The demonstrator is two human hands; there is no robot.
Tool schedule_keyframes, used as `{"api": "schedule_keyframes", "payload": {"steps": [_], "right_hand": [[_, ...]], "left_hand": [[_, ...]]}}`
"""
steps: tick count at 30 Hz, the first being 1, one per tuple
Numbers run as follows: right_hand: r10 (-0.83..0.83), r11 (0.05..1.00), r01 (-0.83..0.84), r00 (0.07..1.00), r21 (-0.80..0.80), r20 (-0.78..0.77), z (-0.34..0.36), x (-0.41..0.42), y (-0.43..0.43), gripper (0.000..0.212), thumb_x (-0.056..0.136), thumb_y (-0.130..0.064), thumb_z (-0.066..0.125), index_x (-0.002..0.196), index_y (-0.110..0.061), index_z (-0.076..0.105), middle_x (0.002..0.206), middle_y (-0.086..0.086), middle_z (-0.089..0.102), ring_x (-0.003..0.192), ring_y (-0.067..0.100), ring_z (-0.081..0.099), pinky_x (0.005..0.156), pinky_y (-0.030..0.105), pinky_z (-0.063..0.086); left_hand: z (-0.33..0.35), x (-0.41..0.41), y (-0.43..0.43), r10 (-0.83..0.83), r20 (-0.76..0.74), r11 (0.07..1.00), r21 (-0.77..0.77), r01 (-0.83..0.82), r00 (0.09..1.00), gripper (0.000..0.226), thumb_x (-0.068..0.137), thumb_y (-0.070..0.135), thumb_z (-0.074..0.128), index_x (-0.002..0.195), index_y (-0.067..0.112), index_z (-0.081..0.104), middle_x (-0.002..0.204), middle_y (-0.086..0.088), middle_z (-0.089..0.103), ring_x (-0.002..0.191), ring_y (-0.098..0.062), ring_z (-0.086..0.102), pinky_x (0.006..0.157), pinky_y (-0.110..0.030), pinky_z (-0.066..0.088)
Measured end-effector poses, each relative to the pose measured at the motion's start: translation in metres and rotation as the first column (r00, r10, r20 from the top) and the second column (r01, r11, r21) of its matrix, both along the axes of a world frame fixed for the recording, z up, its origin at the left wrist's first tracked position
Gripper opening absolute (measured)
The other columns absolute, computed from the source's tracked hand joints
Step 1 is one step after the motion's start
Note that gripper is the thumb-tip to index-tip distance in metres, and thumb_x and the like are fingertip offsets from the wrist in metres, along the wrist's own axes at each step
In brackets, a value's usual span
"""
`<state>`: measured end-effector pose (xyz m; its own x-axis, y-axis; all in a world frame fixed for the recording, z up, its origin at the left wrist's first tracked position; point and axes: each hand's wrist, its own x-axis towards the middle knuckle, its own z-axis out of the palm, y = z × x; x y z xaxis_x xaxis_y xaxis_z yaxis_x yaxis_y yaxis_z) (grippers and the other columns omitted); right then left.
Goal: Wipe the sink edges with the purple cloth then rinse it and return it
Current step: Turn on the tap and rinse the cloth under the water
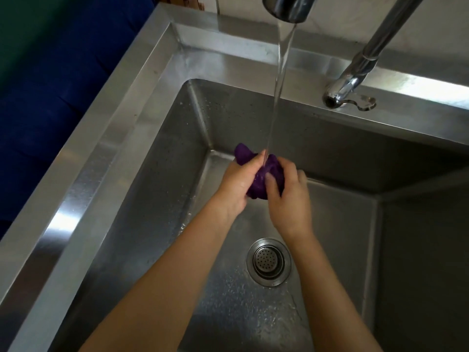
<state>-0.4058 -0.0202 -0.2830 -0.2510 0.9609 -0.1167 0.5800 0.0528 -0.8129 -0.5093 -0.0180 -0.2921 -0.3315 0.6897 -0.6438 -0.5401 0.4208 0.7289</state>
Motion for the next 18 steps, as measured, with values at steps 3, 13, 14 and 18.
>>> {"api": "schedule_keyframes", "payload": {"steps": [3,13,14,18], "right_hand": [[0.019,0.995,-0.032,0.989,0.091,0.150,0.011,-0.007,-0.001,0.033,0.094,-0.041,0.041,0.110,-0.013,0.049,0.108,0.009,0.058,0.093,0.030,0.058,0.067,0.031,0.035],[-0.017,0.996,0.044,0.948,-0.078,0.317,0.003,-0.034,0.043,0.049,0.097,-0.036,0.029,0.094,-0.005,0.066,0.098,0.023,0.068,0.092,0.040,0.062,0.075,0.039,0.047],[-0.025,0.987,0.068,0.959,-0.143,0.283,-0.001,-0.032,0.047,0.047,0.097,-0.036,0.030,0.095,-0.005,0.066,0.099,0.023,0.067,0.092,0.038,0.062,0.074,0.037,0.046],[-0.126,0.905,0.164,0.985,-0.392,0.121,0.000,-0.022,0.054,0.048,0.099,-0.039,0.029,0.118,0.001,0.049,0.117,0.020,0.059,0.097,0.033,0.057,0.069,0.027,0.041]], "left_hand": [[-0.006,-0.002,0.008,-0.033,-0.156,0.995,-0.102,0.017,0.987,0.020,0.086,0.031,0.063,0.071,0.018,0.061,0.065,-0.003,0.062,0.057,-0.018,0.059,0.056,-0.025,0.046],[-0.006,-0.003,0.027,-0.171,-0.465,0.964,-0.262,0.049,0.869,0.036,0.085,0.031,0.056,0.053,0.015,0.052,0.055,-0.003,0.053,0.058,-0.024,0.054,0.054,-0.027,0.041],[-0.004,-0.002,0.026,-0.199,-0.546,0.960,-0.277,0.049,0.814,0.038,0.090,0.029,0.053,0.054,0.014,0.050,0.054,-0.002,0.050,0.054,-0.020,0.051,0.048,-0.026,0.038],[0.000,0.011,0.013,-0.161,-0.537,0.984,-0.147,0.096,0.828,0.024,0.093,0.033,0.054,0.092,0.010,0.061,0.073,-0.001,0.061,0.068,-0.017,0.060,0.050,-0.011,0.043]]}}
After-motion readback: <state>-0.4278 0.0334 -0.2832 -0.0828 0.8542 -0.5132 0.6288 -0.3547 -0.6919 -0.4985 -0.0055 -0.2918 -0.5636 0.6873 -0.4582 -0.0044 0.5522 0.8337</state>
